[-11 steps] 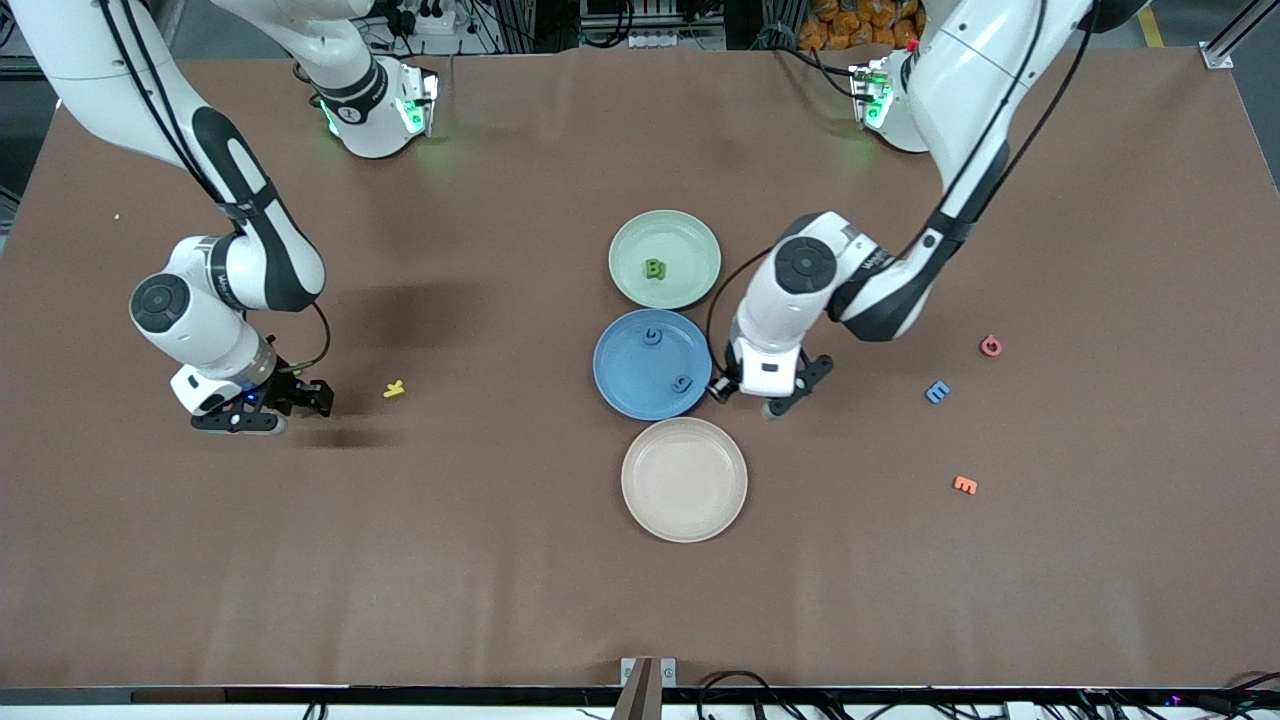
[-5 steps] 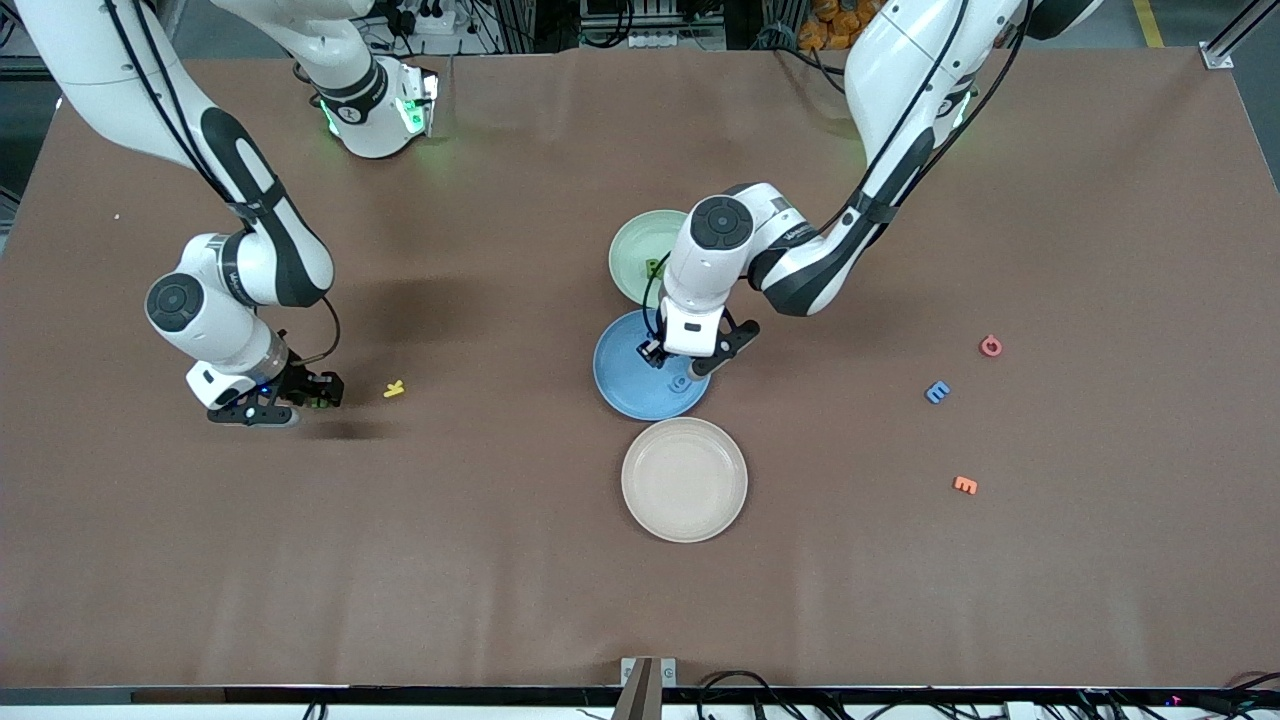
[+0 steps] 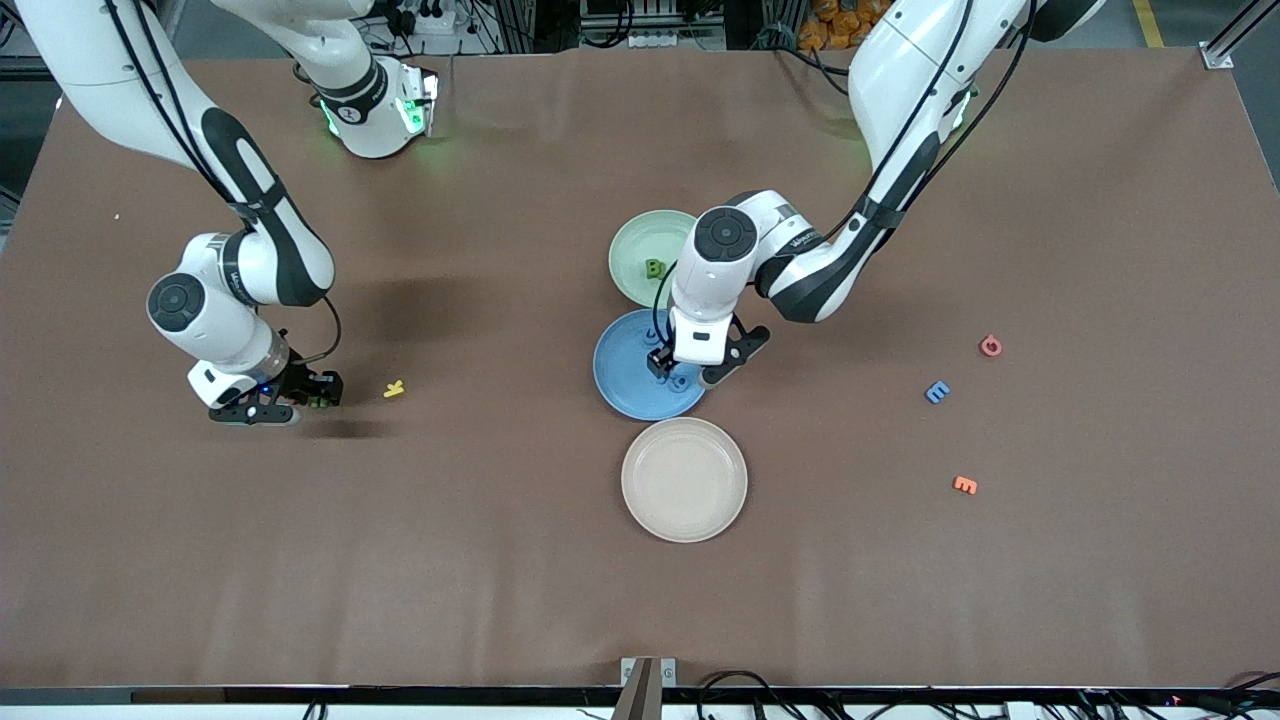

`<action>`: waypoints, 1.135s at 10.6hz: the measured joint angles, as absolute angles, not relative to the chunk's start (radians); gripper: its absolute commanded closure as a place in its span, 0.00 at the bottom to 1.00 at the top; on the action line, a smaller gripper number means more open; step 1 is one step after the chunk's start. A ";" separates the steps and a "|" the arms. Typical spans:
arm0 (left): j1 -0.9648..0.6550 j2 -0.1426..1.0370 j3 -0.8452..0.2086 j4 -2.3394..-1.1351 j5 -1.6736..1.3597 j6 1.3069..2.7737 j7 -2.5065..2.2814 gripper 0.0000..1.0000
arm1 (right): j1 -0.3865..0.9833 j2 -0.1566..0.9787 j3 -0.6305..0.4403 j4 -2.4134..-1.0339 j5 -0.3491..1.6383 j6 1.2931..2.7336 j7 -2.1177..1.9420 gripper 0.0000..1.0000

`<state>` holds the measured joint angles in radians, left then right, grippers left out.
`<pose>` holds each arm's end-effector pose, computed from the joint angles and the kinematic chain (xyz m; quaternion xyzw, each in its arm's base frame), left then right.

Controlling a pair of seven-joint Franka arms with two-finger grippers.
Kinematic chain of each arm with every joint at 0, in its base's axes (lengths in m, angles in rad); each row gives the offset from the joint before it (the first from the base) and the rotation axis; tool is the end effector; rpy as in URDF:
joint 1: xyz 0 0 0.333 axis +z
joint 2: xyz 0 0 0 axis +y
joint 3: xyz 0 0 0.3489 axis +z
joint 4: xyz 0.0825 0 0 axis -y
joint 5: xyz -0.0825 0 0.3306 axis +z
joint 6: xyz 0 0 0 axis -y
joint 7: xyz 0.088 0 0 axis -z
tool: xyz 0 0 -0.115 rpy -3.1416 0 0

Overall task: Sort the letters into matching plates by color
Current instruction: 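Place x on the blue plate while the right gripper grasps u, then lift u with the right gripper while the left gripper returns to letters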

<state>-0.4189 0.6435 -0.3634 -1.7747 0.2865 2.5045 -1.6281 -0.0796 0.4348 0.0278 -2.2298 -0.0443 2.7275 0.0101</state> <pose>0.4879 -0.4378 0.2847 0.9356 0.3456 0.0135 0.0703 0.5412 -0.0270 0.2497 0.9994 -0.0124 0.0315 0.0044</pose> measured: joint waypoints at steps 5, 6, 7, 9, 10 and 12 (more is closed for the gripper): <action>-0.381 0.639 -0.340 -1.759 0.313 2.435 -1.533 0.00 | -0.080 0.435 0.028 -2.231 -0.043 2.728 0.010 0.47; -0.357 0.630 -0.339 -1.756 0.314 2.397 -1.463 0.00 | -0.080 0.435 0.028 -2.231 -0.043 2.728 0.010 0.48; -0.328 0.618 -0.339 -1.754 0.315 2.365 -1.384 0.00 | -0.080 0.436 0.028 -2.231 -0.043 2.728 0.010 0.51; -0.268 0.591 -0.339 -1.753 0.315 2.312 -1.236 0.00 | -0.080 0.440 0.027 -2.232 -0.043 2.737 0.010 0.61; -0.237 0.578 -0.339 -1.753 0.315 2.291 -1.180 0.00 | -0.081 0.444 0.027 -2.233 -0.043 2.743 0.010 0.70; -0.176 0.558 -0.339 -1.753 0.315 2.255 -1.086 0.00 | -0.081 0.450 0.027 -2.232 -0.043 2.750 0.010 0.93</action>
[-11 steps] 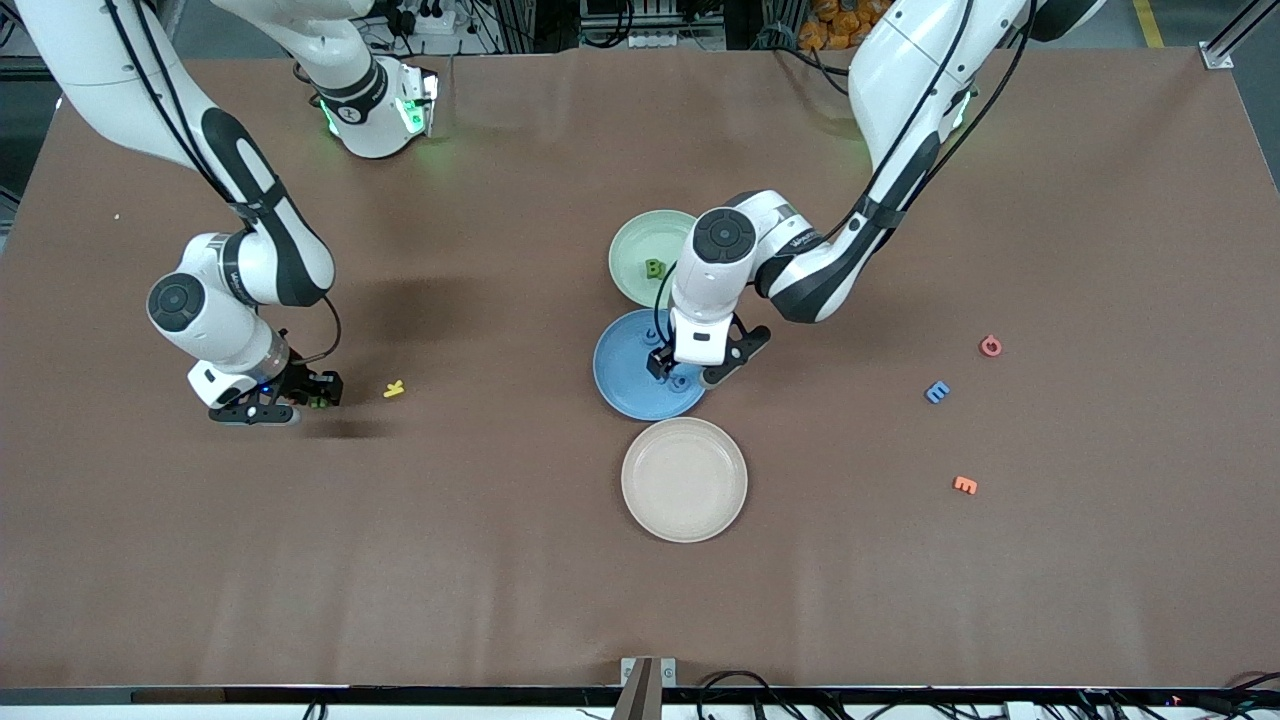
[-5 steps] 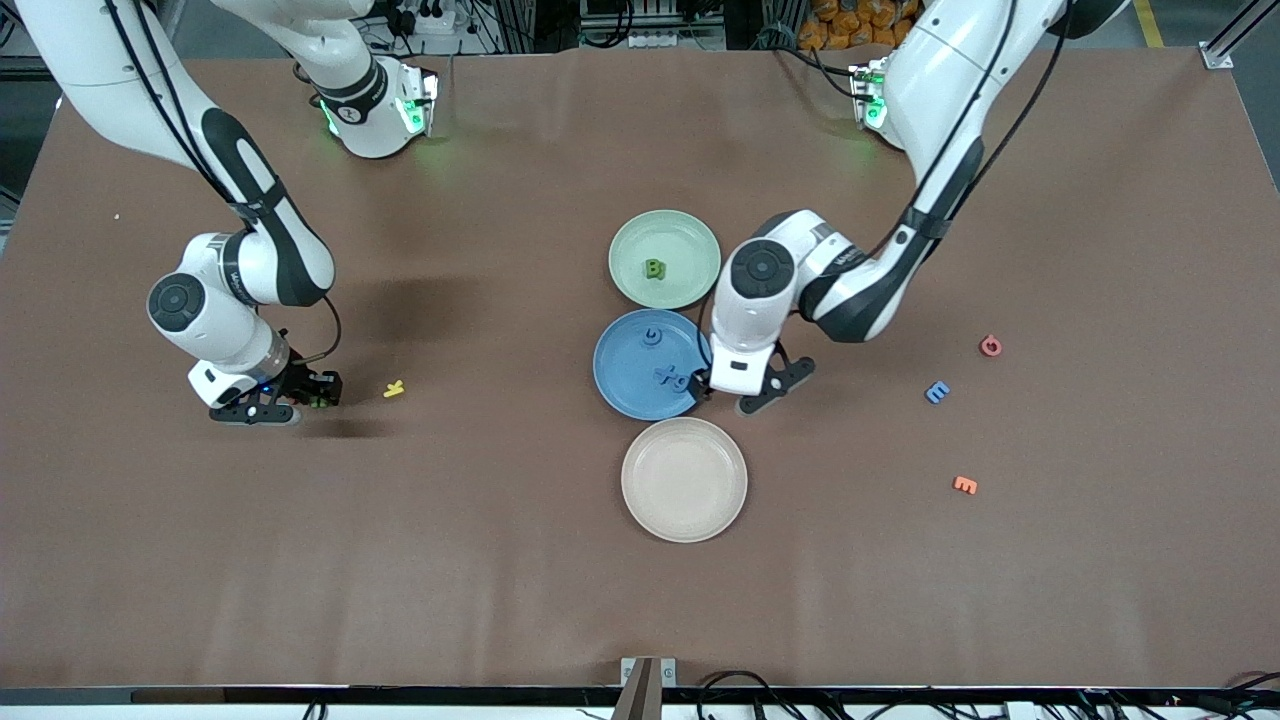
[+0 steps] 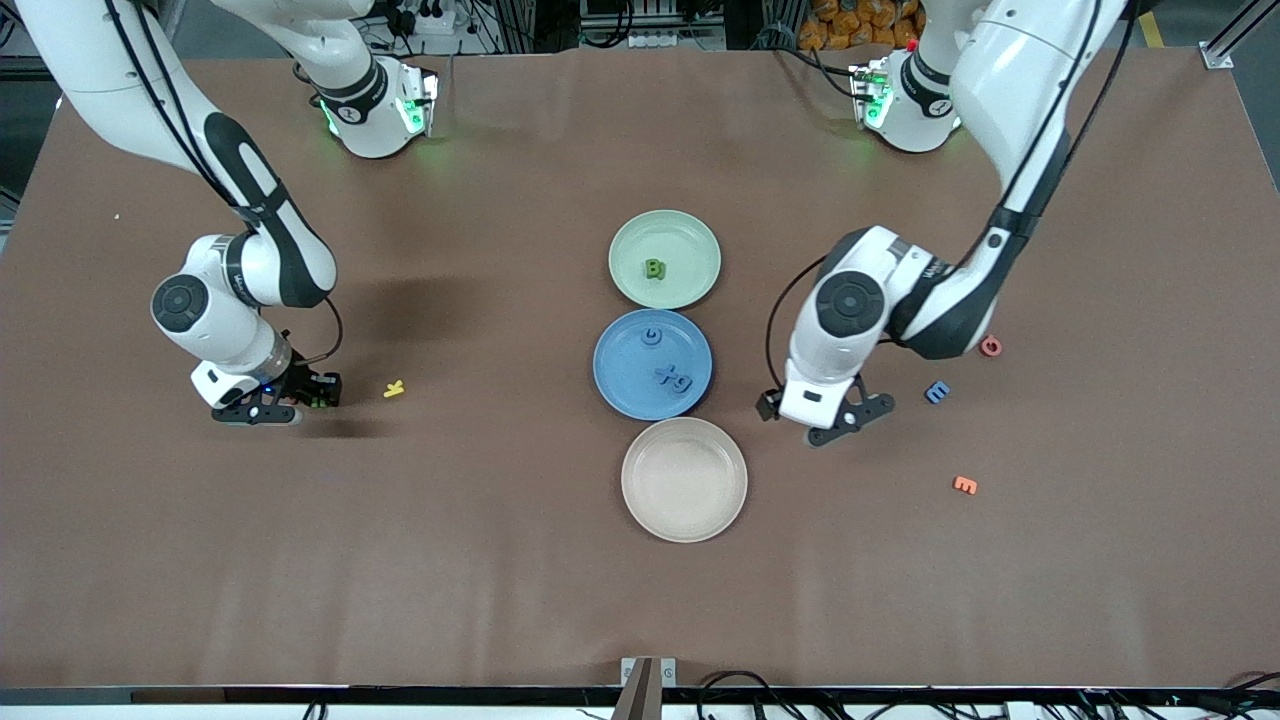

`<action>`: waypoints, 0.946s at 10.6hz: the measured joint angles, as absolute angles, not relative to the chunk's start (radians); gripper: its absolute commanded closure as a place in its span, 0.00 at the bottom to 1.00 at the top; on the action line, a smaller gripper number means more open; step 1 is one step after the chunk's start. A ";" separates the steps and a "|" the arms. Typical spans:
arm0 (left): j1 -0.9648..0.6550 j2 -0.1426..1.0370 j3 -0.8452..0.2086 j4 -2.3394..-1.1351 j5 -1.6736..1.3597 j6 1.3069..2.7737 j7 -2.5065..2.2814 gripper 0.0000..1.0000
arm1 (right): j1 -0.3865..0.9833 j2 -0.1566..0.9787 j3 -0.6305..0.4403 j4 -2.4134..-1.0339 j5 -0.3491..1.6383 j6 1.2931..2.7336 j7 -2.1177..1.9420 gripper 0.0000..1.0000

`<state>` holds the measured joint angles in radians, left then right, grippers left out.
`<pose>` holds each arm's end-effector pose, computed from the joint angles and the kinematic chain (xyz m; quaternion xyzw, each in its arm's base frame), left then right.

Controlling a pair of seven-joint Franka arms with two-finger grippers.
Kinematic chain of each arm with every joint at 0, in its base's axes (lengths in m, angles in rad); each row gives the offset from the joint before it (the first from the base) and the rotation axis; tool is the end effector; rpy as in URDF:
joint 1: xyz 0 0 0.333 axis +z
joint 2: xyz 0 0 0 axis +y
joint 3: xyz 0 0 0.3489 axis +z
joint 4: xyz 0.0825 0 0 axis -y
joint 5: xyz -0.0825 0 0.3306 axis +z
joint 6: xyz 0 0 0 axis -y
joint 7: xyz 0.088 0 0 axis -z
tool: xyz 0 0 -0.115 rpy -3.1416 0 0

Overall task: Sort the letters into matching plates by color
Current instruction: 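Lift u with the right gripper while the left gripper returns to letters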

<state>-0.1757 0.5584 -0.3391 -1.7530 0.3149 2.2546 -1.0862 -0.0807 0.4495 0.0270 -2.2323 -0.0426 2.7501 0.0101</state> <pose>0.5730 -0.2794 0.3193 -0.9780 -0.2062 -0.0181 0.0273 0.5415 -0.0279 0.2431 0.9993 -0.0140 0.0342 0.0037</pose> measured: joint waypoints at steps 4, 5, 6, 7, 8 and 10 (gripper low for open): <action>-0.016 0.497 -0.339 -1.807 0.316 2.233 -0.691 0.00 | -0.078 0.449 0.028 -2.231 -0.043 2.752 0.009 1.00; 0.024 0.474 -0.340 -1.831 0.316 2.232 -0.592 0.00 | -0.073 0.449 0.030 -2.229 -0.043 2.752 0.010 1.00; 0.058 0.450 -0.340 -1.859 0.316 2.232 -0.496 0.00 | -0.061 0.449 0.033 -2.224 -0.042 2.750 0.028 1.00; 0.087 0.430 -0.340 -1.881 0.316 2.232 -0.410 0.00 | -0.041 0.448 0.039 -2.209 -0.042 2.739 0.068 1.00; 0.115 0.415 -0.342 -1.897 0.316 2.232 -0.332 0.00 | -0.015 0.445 0.048 -2.191 -0.042 2.722 0.119 1.00; 0.173 0.392 -0.365 -1.932 0.316 2.232 -0.240 0.00 | 0.023 0.433 0.090 -2.160 -0.040 2.699 0.252 1.00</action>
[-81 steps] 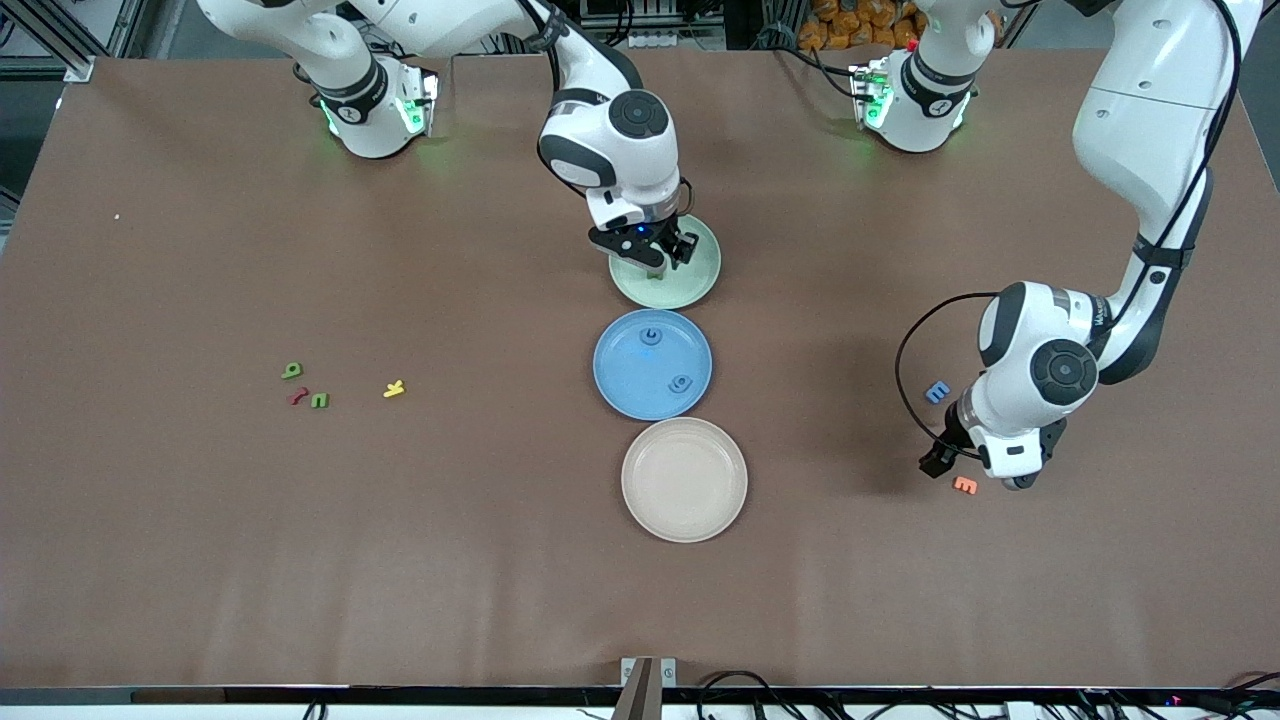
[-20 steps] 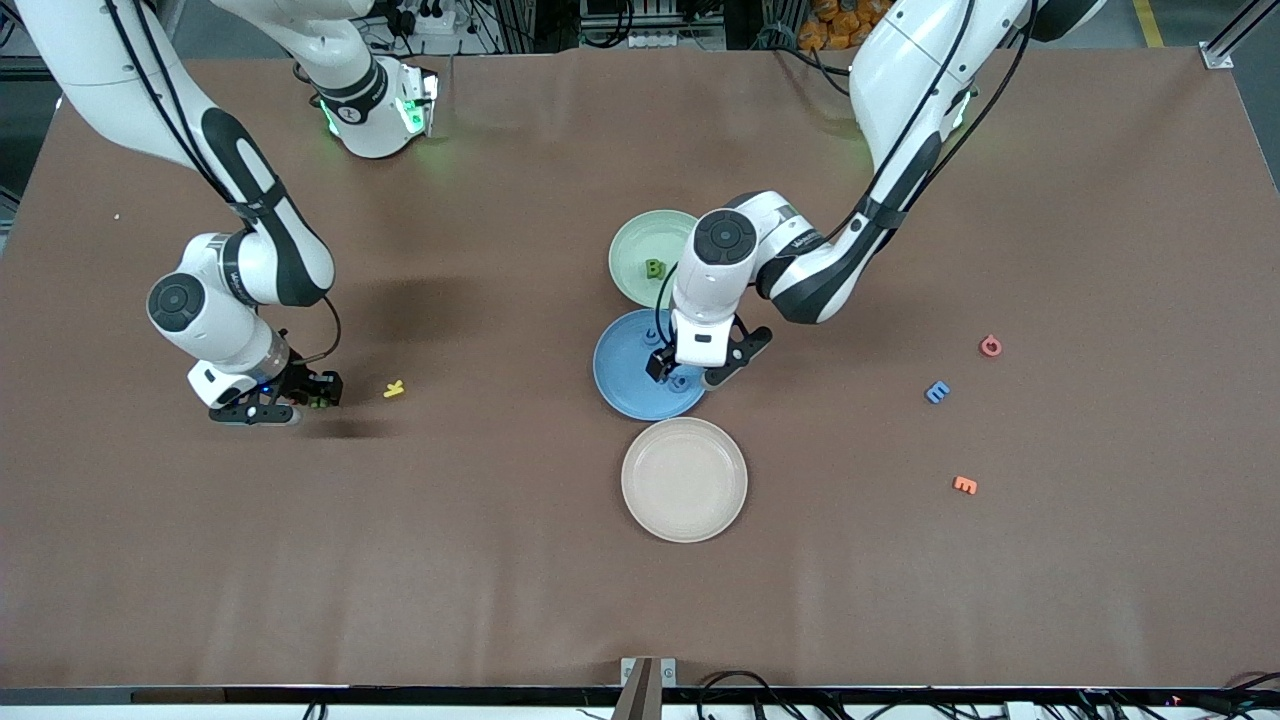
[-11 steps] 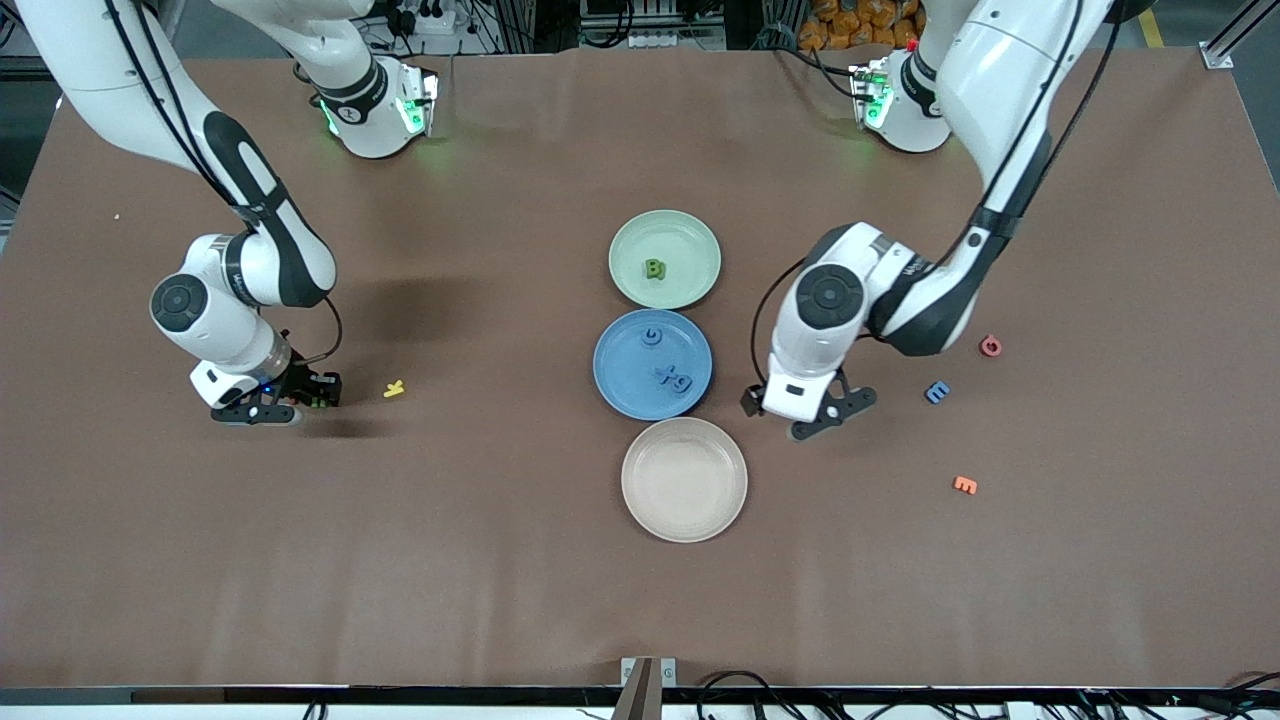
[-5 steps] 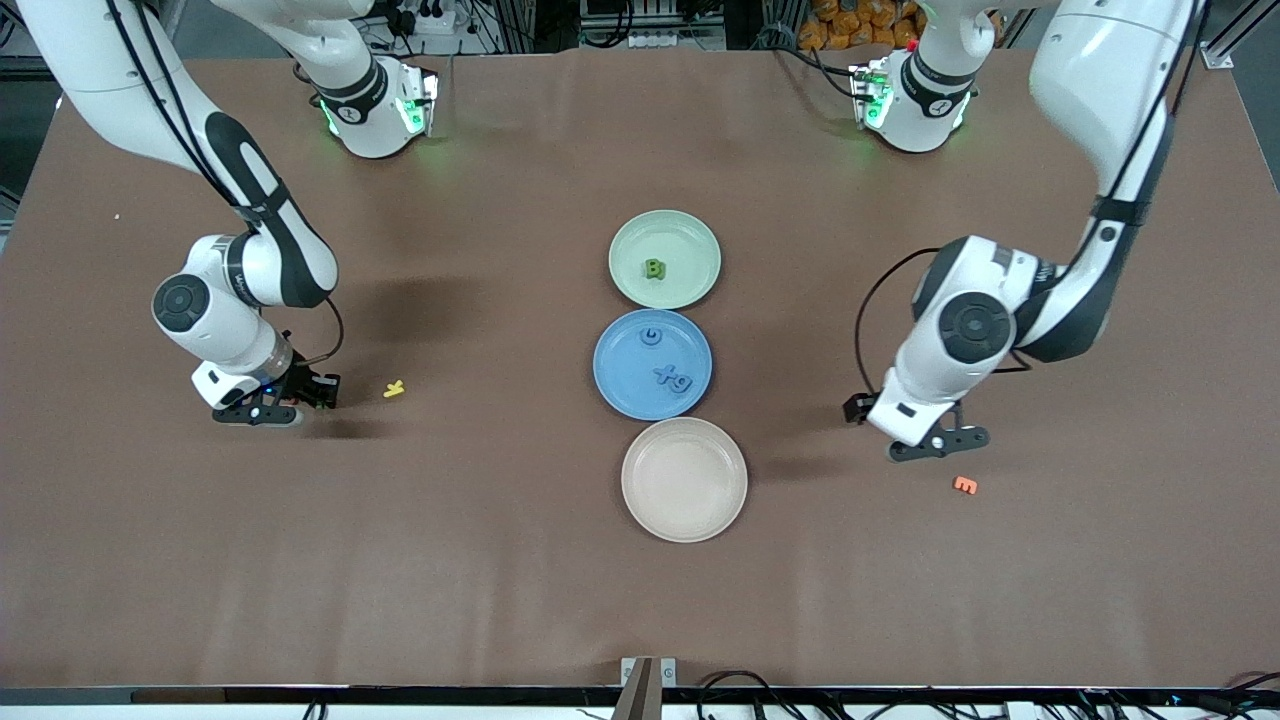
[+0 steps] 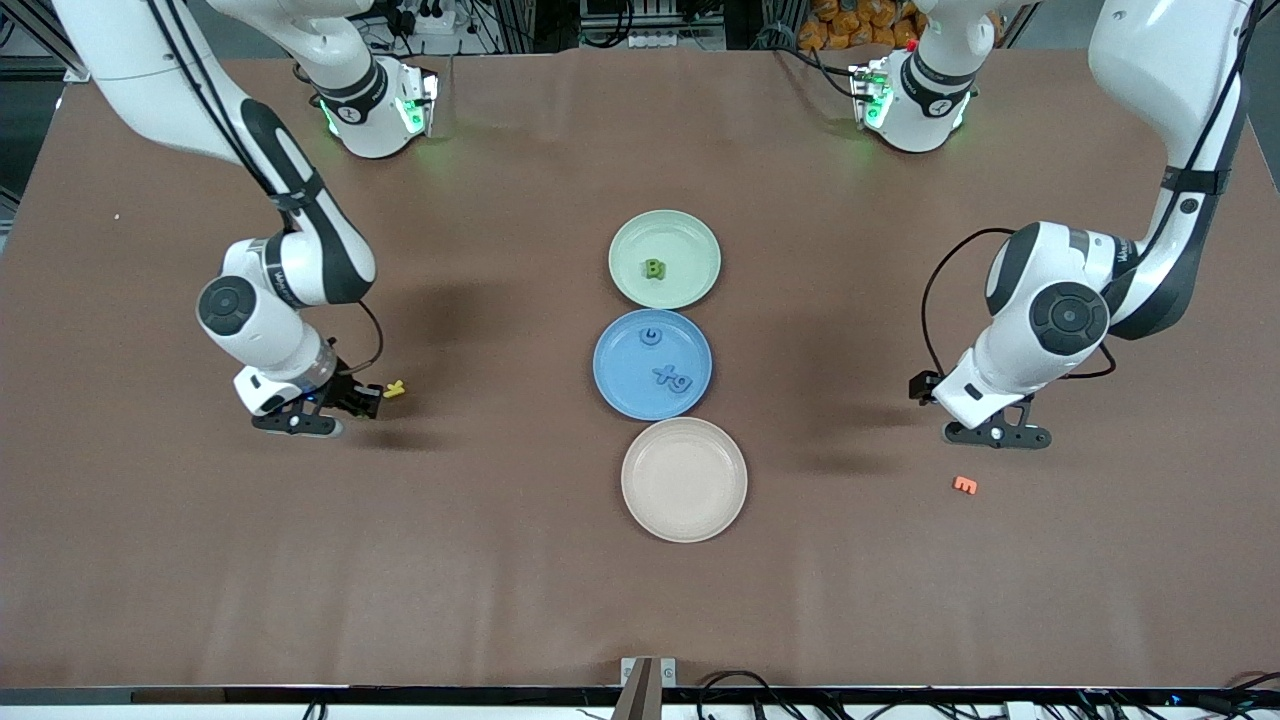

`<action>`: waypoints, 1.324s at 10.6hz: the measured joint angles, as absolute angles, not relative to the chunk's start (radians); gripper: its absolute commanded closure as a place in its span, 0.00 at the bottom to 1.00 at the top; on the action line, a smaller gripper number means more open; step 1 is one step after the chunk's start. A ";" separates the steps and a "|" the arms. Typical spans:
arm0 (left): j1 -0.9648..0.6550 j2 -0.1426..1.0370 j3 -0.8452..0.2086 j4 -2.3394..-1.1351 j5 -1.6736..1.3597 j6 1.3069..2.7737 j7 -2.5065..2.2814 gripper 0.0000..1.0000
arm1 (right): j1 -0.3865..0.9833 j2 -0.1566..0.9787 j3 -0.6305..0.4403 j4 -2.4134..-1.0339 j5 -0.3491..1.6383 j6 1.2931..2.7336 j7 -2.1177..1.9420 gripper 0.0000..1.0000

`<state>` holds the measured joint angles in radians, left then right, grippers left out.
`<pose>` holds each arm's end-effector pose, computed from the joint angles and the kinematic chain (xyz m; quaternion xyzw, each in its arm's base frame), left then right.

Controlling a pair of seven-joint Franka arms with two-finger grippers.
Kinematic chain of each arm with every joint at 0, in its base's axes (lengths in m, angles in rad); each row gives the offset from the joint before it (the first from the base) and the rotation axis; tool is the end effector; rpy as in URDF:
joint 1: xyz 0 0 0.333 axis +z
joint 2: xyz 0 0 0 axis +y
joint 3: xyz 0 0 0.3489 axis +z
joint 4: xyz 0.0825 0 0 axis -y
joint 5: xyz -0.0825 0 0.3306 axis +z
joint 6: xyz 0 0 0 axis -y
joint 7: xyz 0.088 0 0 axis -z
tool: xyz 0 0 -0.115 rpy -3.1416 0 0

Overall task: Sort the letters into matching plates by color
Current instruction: 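Lift u with the right gripper while the left gripper returns to letters, then carry u to the green plate while the left gripper reaches blue e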

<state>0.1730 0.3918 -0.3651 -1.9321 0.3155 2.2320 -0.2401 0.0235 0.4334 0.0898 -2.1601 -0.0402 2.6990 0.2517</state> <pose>0.5793 -0.0835 0.3488 -0.9960 0.0662 0.0156 0.0572 0.5603 0.0626 0.2717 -0.9969 0.0565 -0.0513 0.0186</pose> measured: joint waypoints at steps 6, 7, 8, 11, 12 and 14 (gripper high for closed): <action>0.432 0.366 -0.619 -2.021 0.316 2.233 -0.062 0.00 | 0.145 0.420 0.290 -2.048 -0.039 2.616 0.778 1.00; 0.500 0.366 -0.672 -2.026 0.316 2.233 -0.029 0.00 | 0.186 0.420 0.294 -2.037 -0.039 2.617 0.843 1.00; 0.547 0.365 -0.704 -2.026 0.316 2.233 0.008 0.00 | 0.230 0.420 0.295 -2.025 -0.039 2.617 0.902 1.00; 0.571 0.365 -0.745 -2.021 0.349 2.239 0.133 0.00 | 0.360 0.420 0.298 -1.998 -0.039 2.617 1.057 1.00; 0.552 0.365 -0.756 -2.015 0.372 2.239 0.175 0.00 | 0.397 0.420 0.300 -1.993 -0.039 2.617 1.102 1.00; 0.541 0.367 -0.756 -2.013 0.378 2.237 0.197 0.00 | 0.451 0.422 0.312 -1.982 -0.040 2.617 1.185 1.00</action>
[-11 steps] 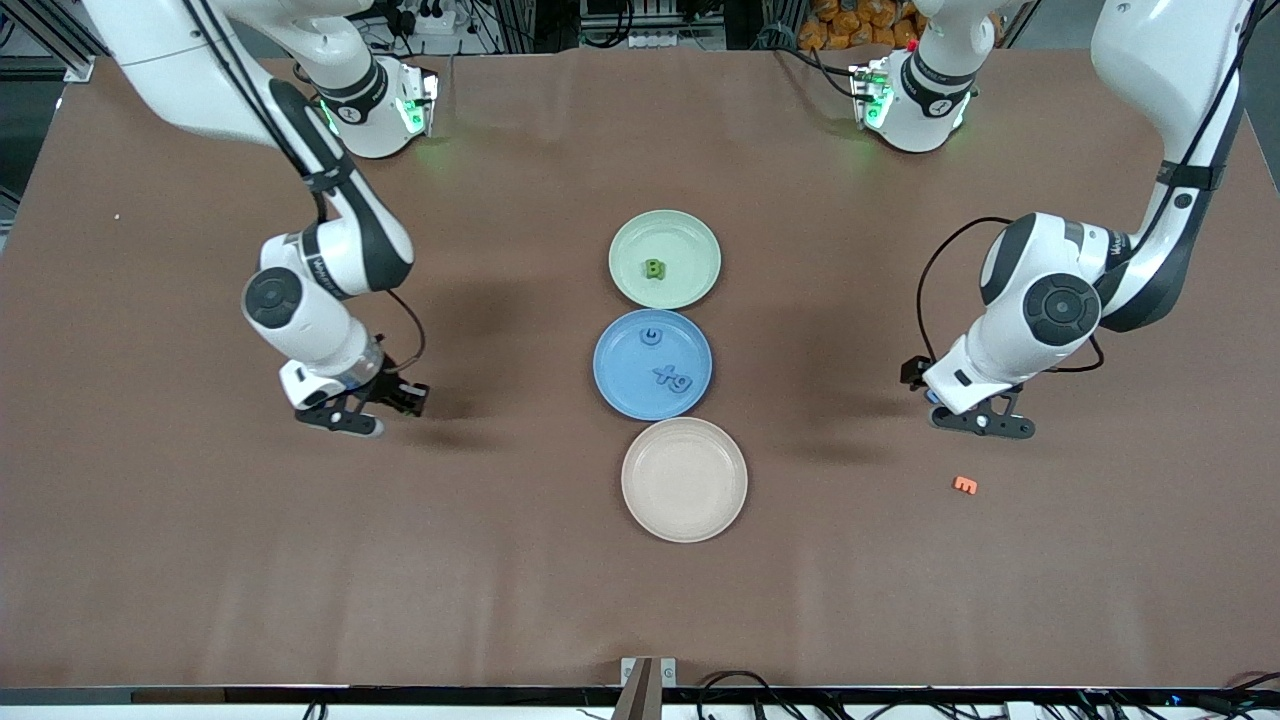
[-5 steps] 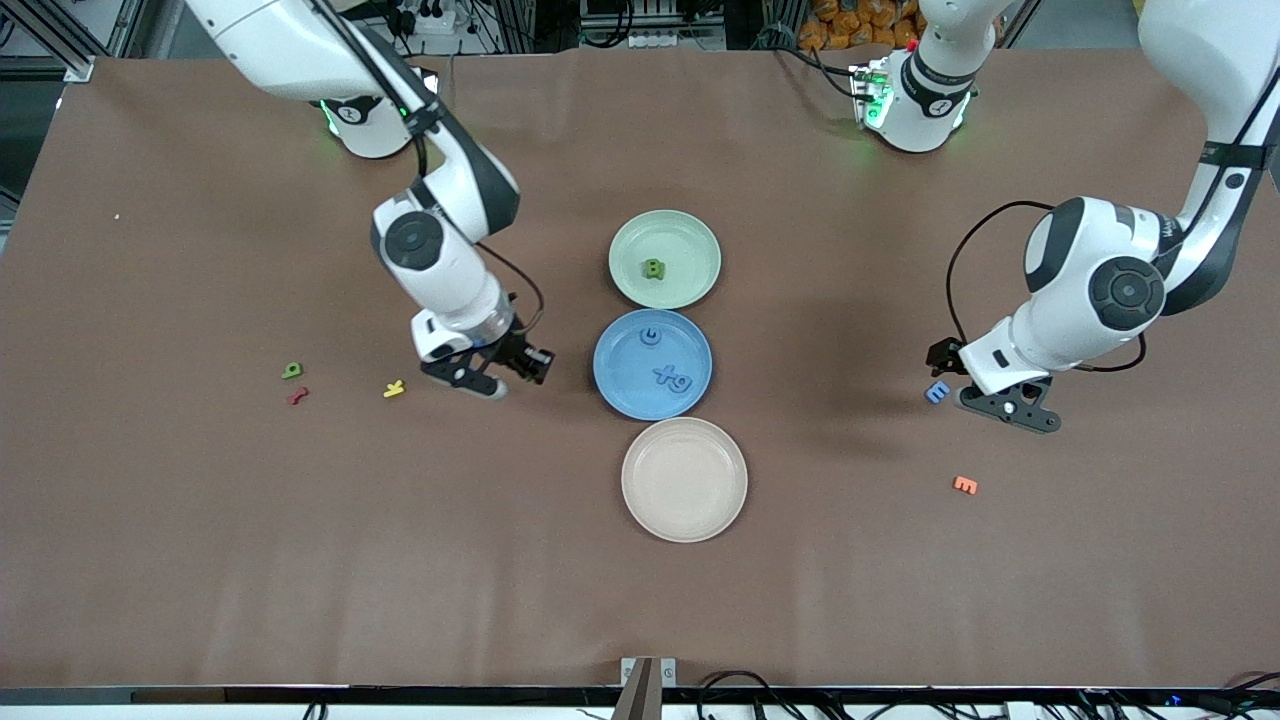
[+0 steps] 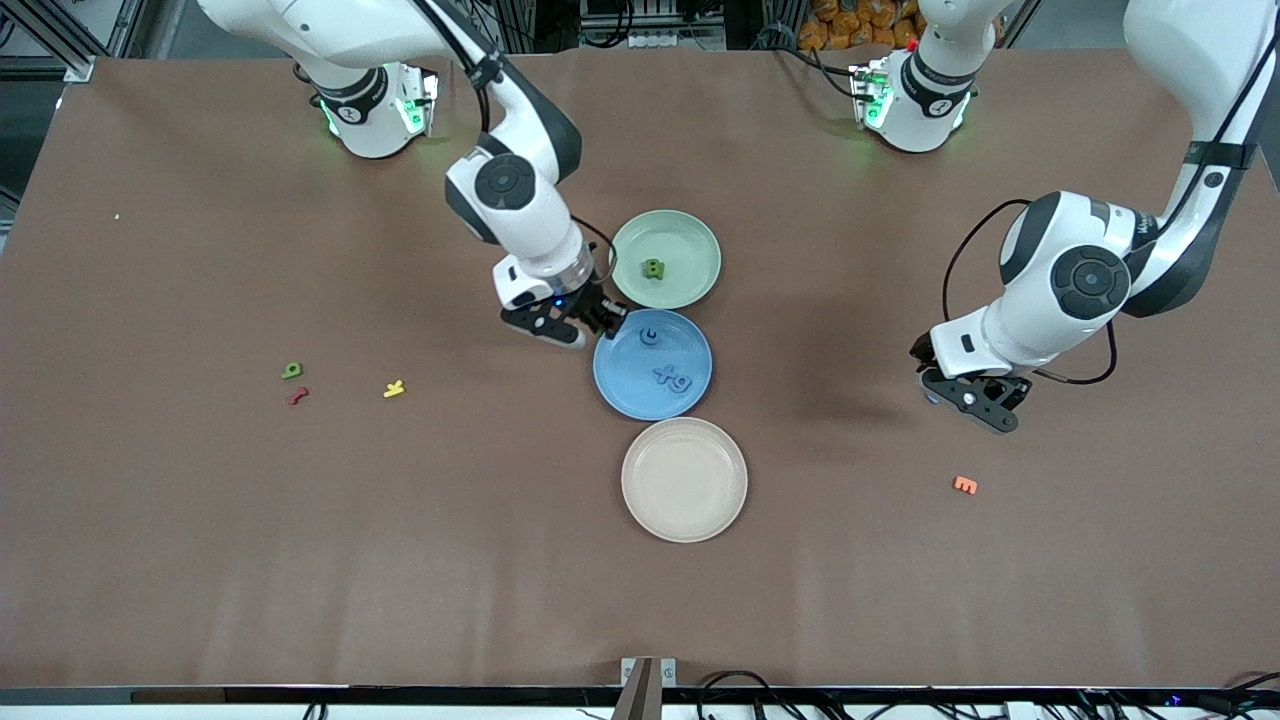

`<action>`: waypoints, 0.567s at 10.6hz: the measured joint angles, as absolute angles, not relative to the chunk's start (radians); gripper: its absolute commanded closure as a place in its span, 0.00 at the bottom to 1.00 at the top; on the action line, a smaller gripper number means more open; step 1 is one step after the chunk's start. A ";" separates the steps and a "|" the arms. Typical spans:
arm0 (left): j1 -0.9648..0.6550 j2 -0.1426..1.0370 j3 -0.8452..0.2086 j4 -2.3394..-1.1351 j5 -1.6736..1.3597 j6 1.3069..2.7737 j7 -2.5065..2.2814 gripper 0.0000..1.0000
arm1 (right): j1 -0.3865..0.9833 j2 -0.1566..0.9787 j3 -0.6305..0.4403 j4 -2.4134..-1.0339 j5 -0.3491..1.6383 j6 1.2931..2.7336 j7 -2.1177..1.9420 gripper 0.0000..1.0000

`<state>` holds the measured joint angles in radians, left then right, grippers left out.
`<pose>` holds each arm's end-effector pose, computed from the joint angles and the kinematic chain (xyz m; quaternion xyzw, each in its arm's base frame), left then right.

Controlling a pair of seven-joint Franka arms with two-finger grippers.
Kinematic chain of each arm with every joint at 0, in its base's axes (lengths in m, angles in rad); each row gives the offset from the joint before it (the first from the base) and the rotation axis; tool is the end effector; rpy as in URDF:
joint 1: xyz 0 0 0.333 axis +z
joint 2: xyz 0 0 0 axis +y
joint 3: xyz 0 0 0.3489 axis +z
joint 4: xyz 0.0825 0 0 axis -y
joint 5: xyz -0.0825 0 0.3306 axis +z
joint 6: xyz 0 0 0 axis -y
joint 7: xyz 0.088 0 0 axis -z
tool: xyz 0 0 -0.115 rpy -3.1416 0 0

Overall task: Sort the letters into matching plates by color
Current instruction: 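Carry u to the green plate while the left gripper reaches blue e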

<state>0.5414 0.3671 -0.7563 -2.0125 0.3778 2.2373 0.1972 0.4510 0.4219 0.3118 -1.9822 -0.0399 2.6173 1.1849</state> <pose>0.5563 -0.0779 0.3708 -0.9518 0.3058 0.0087 0.0217 0.4535 0.4105 0.3456 -0.9691 0.2118 -0.0250 0.1242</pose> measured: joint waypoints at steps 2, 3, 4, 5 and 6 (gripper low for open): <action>0.554 0.369 -0.755 -2.012 0.379 2.237 0.209 0.00 | 0.502 0.429 0.318 -1.976 -0.044 2.617 1.251 1.00; 0.557 0.371 -0.753 -2.011 0.379 2.237 0.213 0.00 | 0.532 0.435 0.319 -1.974 -0.059 2.617 1.293 1.00; 0.558 0.373 -0.753 -2.011 0.379 2.237 0.214 0.00 | 0.560 0.441 0.319 -1.974 -0.098 2.617 1.348 1.00; 0.558 0.375 -0.753 -2.012 0.379 2.236 0.214 0.00 | 0.588 0.450 0.320 -1.974 -0.147 2.616 1.409 1.00; 0.560 0.376 -0.752 -2.018 0.379 2.232 0.216 0.00 | 0.618 0.463 0.320 -1.974 -0.185 2.613 1.456 1.00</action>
